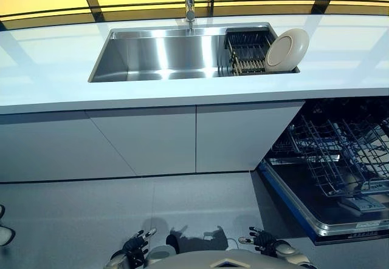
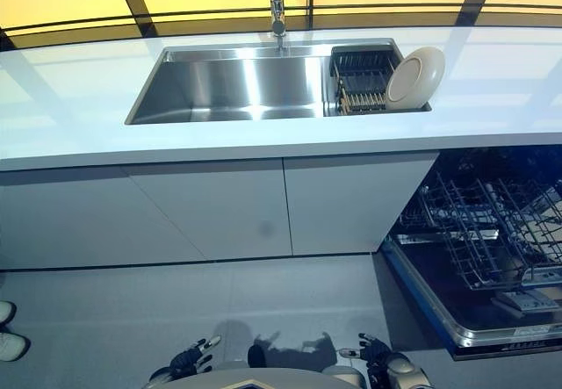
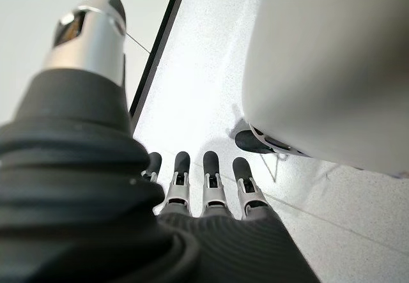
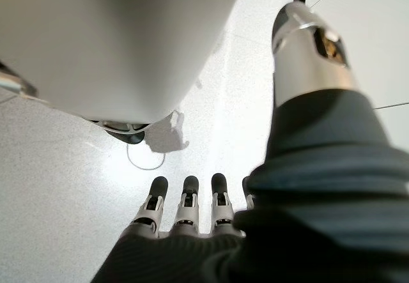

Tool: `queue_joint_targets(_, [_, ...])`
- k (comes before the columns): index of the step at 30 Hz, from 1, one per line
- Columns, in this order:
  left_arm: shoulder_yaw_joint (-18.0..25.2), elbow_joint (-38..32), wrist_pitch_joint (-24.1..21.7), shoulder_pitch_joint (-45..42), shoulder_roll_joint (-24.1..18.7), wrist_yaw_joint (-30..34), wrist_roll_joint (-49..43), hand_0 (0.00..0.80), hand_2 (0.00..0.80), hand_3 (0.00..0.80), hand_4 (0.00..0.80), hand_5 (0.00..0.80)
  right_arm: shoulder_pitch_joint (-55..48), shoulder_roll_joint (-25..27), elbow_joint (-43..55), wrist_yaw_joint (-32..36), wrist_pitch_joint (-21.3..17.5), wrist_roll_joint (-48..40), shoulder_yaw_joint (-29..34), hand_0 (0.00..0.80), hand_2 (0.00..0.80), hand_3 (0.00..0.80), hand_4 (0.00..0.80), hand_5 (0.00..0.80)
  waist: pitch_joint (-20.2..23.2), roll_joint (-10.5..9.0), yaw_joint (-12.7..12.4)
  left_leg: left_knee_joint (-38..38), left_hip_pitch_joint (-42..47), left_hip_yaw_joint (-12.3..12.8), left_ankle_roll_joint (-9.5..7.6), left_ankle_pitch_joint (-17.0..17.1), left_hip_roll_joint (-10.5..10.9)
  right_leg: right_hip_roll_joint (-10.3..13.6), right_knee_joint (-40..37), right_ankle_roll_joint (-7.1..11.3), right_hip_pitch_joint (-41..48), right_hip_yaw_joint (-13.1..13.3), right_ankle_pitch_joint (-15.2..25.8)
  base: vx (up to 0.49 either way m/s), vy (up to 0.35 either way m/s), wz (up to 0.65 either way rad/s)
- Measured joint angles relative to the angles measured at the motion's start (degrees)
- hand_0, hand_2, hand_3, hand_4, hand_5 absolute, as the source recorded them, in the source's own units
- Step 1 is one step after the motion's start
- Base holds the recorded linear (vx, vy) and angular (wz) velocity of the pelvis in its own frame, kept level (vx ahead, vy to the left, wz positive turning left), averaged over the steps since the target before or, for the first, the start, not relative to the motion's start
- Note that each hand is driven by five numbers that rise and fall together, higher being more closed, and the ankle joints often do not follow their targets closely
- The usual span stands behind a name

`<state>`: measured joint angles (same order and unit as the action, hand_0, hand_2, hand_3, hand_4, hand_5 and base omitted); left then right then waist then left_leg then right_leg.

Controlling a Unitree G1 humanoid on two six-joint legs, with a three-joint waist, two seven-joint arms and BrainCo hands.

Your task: Take plates into dishwasher

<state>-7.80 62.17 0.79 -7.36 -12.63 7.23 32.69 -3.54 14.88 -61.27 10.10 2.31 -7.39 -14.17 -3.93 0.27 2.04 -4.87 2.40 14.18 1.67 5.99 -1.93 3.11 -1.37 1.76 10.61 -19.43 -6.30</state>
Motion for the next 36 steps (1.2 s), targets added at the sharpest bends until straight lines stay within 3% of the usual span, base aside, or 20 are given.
queue_joint_targets(6, [0.0,-0.1,1.2,0.2,0.0,-1.0,-0.5,0.000,0.000,0.000,0.000,0.000,0.1,0.1,2.8,0.8,-0.9,0.0,-0.3,0.000,0.000,0.000,0.000,0.000,-0.4,0.26,0.1,0.7,-0.1,0.2,0.23,-0.2,-0.6,-0.2,1.7,-0.32,-0.9,0.6,-0.8,0.007,-0.152,-0.05])
queue_joint_targets(9, [0.1,0.0,1.2,0.9,-0.1,-2.1,-0.4,0.000,0.000,0.000,0.000,0.000,1.1,0.0,4.0,1.5,-1.0,0.0,-0.7,0.000,0.000,0.000,0.000,0.000,-2.0,0.23,-0.3,4.9,-1.1,-0.4,1.48,-1.3,-1.9,-0.9,4.7,-1.47,-2.0,2.1,-2.8,0.022,-0.209,-0.12])
queue_joint_targets(10, [0.3,0.3,1.2,1.5,-0.4,-2.4,-0.4,0.000,0.000,0.000,0.000,0.000,1.9,-0.2,4.3,2.0,-1.0,0.0,-1.7,0.000,0.000,0.000,0.000,0.000,-2.4,-0.37,-1.1,8.4,-3.2,-1.3,2.71,-1.5,-2.7,-1.1,6.8,-2.79,-3.6,3.1,-3.8,0.047,-0.245,-0.25])
queue_joint_targets(12, [2.3,0.3,1.1,3.0,-1.4,-2.7,0.1,0.000,0.000,0.000,0.000,0.000,3.5,-0.7,5.3,3.2,-1.0,0.0,-2.6,0.000,0.000,0.000,0.000,0.000,-4.4,-3.13,-2.4,22.2,-10.3,-5.8,4.73,-0.3,-3.0,0.2,11.6,-5.01,-6.6,5.4,-5.1,0.101,-0.150,-0.41])
queue_joint_targets(13, [2.2,0.3,1.1,2.6,-1.8,-2.7,0.1,0.000,0.000,0.000,0.000,0.000,3.6,-0.3,5.6,3.5,-1.0,0.0,-3.0,0.000,0.000,0.000,0.000,0.000,-5.0,-3.73,-3.1,28.7,-13.2,-7.5,4.53,-0.2,-2.8,0.1,11.6,-5.63,-6.4,6.8,-4.8,0.128,-0.050,-0.45])
queue_joint_targets(14, [2.2,0.2,1.1,2.0,-1.6,-2.8,0.2,0.000,0.000,0.000,0.000,0.000,3.7,0.5,5.6,3.8,-1.0,0.0,-4.1,0.000,0.000,0.000,0.000,0.000,-5.4,-3.42,-3.7,32.2,-15.1,-9.4,4.71,-1.4,-1.2,-0.1,11.6,-6.04,-5.8,7.8,-4.7,0.168,-0.015,-0.53])
queue_joint_targets(16, [1.9,0.3,1.1,1.2,-0.8,-2.9,0.7,0.000,0.000,0.000,0.000,0.000,3.6,1.9,5.3,4.8,-1.1,0.5,-4.7,0.000,0.000,0.000,0.000,0.000,-5.9,-2.25,-4.9,29.8,-15.0,-7.9,3.85,-2.6,0.2,-1.6,11.2,-6.66,-5.7,9.9,-4.3,0.271,0.035,-0.53])
queue_joint_targets(18, [1.8,0.6,1.2,0.9,-0.5,-2.8,0.7,0.000,0.000,0.000,0.000,0.000,3.6,1.6,5.3,5.4,-1.1,1.4,-4.8,0.000,0.000,0.000,0.000,0.000,-6.6,-0.94,-5.0,21.4,-14.9,-6.8,3.98,-2.3,0.4,-4.2,10.4,-7.94,-5.4,10.5,-4.1,0.350,0.112,-0.27])
queue_joint_targets(21, [1.9,0.8,1.2,1.2,0.5,-2.8,0.8,0.000,0.000,0.000,0.000,0.000,3.5,1.6,5.3,5.7,-1.0,1.8,-5.1,0.000,0.000,0.000,0.000,0.000,-7.2,0.12,-6.3,9.6,-14.9,-8.7,3.54,-1.9,-0.1,-6.8,7.5,-7.85,-4.0,12.5,-2.9,0.304,0.122,-0.40])
queue_joint_targets(23, [2.3,0.8,1.2,1.5,0.7,-2.8,0.8,0.000,0.000,0.000,0.000,0.000,3.4,1.9,5.3,5.8,-1.0,2.3,-5.8,0.000,0.000,0.000,0.000,0.000,-7.6,1.09,-7.1,5.6,-15.1,-9.7,2.60,-1.2,-2.3,-8.3,5.0,-8.38,-0.5,13.4,-2.4,0.329,0.163,-0.35])
queue_joint_targets(25, [2.3,0.8,1.2,1.5,0.8,-2.7,0.8,0.000,0.000,0.000,0.000,0.000,3.4,2.3,5.4,6.0,-1.0,2.4,-6.7,0.000,0.000,0.000,0.000,0.000,-7.4,1.13,-7.5,8.2,-15.0,-9.8,2.56,-1.1,-3.4,-8.3,3.6,-7.95,2.6,13.8,-3.1,0.312,0.167,-0.27])
queue_joint_targets(27, [2.3,0.8,1.3,1.8,0.8,-2.6,0.8,0.000,0.000,0.000,0.000,0.000,3.7,2.5,5.5,6.0,-0.9,2.4,-7.0,0.000,0.000,0.000,0.000,0.000,-7.1,1.18,-7.5,8.8,-14.6,-9.5,2.40,-1.1,-2.8,-7.6,3.0,-6.80,4.4,14.0,-4.5,0.331,0.160,-0.12])
queue_joint_targets(29, [2.4,0.8,1.4,2.7,0.9,-2.7,0.7,0.000,0.000,0.000,0.000,0.000,3.8,2.3,6.4,5.7,-0.4,2.2,-6.9,0.000,0.000,0.000,0.000,0.000,-7.0,0.46,-7.6,8.2,-12.3,-9.2,-0.57,2.9,-1.1,-5.8,3.2,-4.49,6.4,13.8,-6.5,0.317,0.115,0.02])
queue_joint_targets(30, [2.4,0.8,1.4,2.7,0.9,-2.7,0.6,0.000,0.000,0.000,0.000,0.000,3.8,2.3,7.0,5.6,-0.2,2.2,-6.9,0.000,0.000,0.000,0.000,0.000,-7.0,0.43,-7.7,8.7,-11.8,-9.1,-1.17,4.8,-0.9,-5.5,3.5,-3.78,7.1,13.6,-6.9,0.253,0.096,0.00])
queue_joint_targets(32, [3.1,0.7,1.4,3.0,-0.4,-2.7,0.6,0.000,0.000,0.000,0.000,0.000,3.9,1.1,8.5,5.5,0.4,1.3,-6.8,0.000,0.000,0.000,0.000,0.000,-6.3,-2.14,-7.8,8.9,-9.9,-7.9,-1.97,3.0,1.4,-2.7,5.4,-2.38,8.1,12.7,-7.6,0.211,0.093,-0.01])
queue_joint_targets(36, [3.2,0.5,1.2,4.2,-2.0,-2.7,0.5,0.000,0.000,0.000,0.000,0.000,5.1,-0.9,11.5,5.6,0.3,0.7,-6.7,0.000,0.000,0.000,0.000,0.000,-4.5,-4.24,-7.8,9.4,-7.9,-7.0,-3.54,-0.9,3.7,0.4,9.7,-1.77,7.9,9.5,-7.3,0.227,0.100,-0.03])
